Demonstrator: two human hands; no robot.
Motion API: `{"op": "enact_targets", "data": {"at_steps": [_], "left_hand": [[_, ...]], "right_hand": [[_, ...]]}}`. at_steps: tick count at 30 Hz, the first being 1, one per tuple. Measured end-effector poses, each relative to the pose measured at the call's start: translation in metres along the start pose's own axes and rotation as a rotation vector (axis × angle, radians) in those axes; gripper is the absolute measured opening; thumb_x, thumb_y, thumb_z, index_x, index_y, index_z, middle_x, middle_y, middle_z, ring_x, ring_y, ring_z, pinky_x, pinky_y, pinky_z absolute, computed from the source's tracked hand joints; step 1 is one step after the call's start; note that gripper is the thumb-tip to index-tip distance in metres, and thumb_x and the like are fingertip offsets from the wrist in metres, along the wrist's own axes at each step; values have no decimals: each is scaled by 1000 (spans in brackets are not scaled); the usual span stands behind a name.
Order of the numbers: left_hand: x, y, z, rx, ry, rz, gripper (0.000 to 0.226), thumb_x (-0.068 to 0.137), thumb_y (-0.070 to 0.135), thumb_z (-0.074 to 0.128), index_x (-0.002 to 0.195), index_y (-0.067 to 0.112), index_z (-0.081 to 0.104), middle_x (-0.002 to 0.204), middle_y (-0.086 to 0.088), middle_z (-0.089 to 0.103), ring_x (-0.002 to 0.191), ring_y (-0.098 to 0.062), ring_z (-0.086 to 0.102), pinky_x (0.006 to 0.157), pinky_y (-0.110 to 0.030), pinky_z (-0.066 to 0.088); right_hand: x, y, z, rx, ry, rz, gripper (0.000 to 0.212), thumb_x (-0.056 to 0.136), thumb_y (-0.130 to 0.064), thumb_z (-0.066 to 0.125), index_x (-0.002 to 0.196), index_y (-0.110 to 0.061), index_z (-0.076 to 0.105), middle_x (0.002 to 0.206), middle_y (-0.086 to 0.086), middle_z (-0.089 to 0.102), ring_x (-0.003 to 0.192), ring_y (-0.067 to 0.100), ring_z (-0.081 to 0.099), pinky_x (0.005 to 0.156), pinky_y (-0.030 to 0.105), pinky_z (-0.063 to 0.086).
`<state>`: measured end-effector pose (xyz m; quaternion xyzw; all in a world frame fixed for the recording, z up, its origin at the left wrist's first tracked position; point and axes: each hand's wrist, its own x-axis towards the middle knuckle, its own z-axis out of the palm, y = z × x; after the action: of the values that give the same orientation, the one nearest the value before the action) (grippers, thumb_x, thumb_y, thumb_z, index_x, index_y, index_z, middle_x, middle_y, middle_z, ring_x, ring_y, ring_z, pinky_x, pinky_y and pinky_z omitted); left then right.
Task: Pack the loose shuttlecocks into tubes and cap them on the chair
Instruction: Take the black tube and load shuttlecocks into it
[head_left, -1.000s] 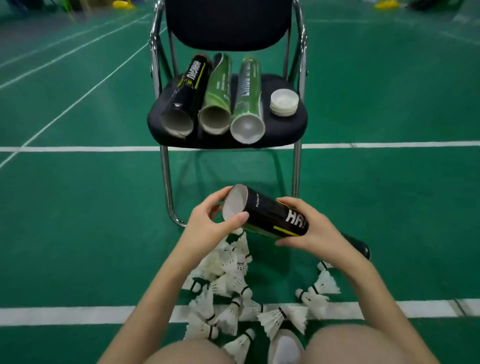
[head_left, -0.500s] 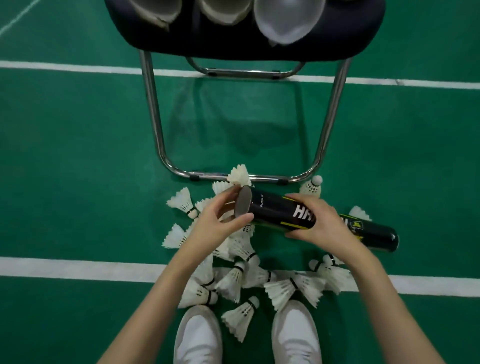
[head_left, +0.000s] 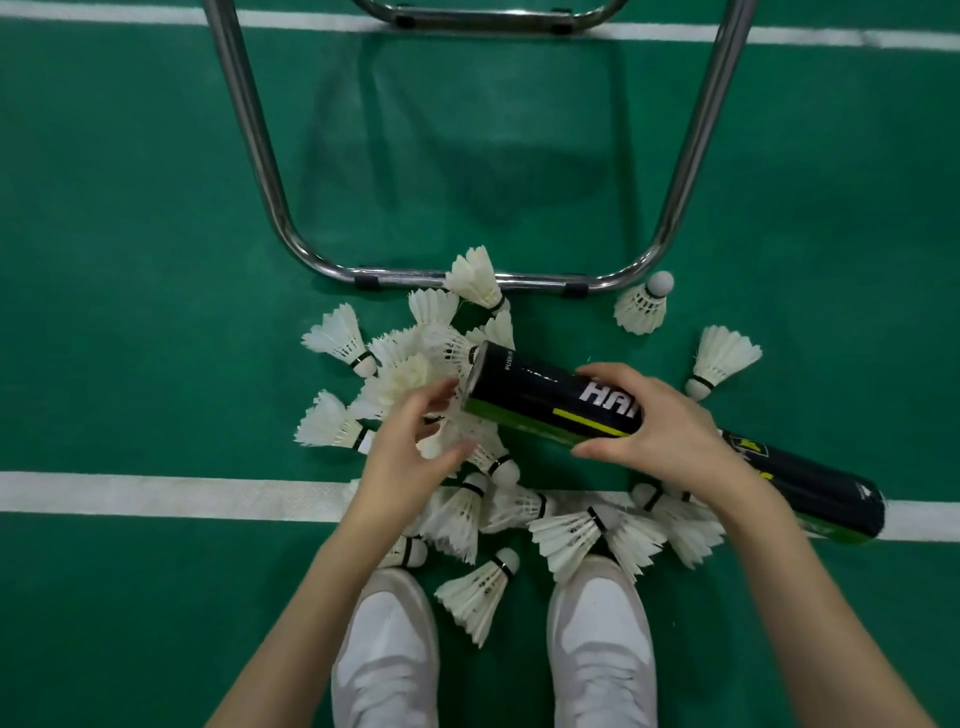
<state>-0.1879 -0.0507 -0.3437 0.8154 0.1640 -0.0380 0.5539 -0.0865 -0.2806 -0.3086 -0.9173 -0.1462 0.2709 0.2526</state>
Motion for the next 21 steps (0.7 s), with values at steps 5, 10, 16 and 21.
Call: {"op": "enact_targets", "data": {"at_steps": [5,10,16,21], "left_hand": [[-3,-7,7,58,58,67,51,82,0,65,120,30,52,117,8,56,109,8,51,90,-7,40],[2,-8,11,140,128,112,41,83,0,63,117,21,59,109,6,62,102,-7,57,89,-22,46],[13,-1,11,165,167,76,29,83,5,67,107,19,61,95,6,64,83,-9,56,77,-27,48],[18,0,14,226,219,87,20,82,6,69,100,14,68,86,6,63,80,-14,58,75,-36,50]], "right_hand": [[-11,3,6,-45,-38,8,69,62,-55,74,119,-59,36,106,-11,54,96,10,51,83,32,46],[-19,12,5,4,-41,39,65,59,-57,74,110,-66,34,106,-14,57,95,8,54,84,34,47],[-27,20,7,84,-31,76,64,59,-54,75,107,-68,35,107,-16,59,93,7,57,85,37,49],[-29,21,11,31,-45,88,64,61,-57,74,106,-70,32,107,-14,58,95,9,56,84,34,47]]}}
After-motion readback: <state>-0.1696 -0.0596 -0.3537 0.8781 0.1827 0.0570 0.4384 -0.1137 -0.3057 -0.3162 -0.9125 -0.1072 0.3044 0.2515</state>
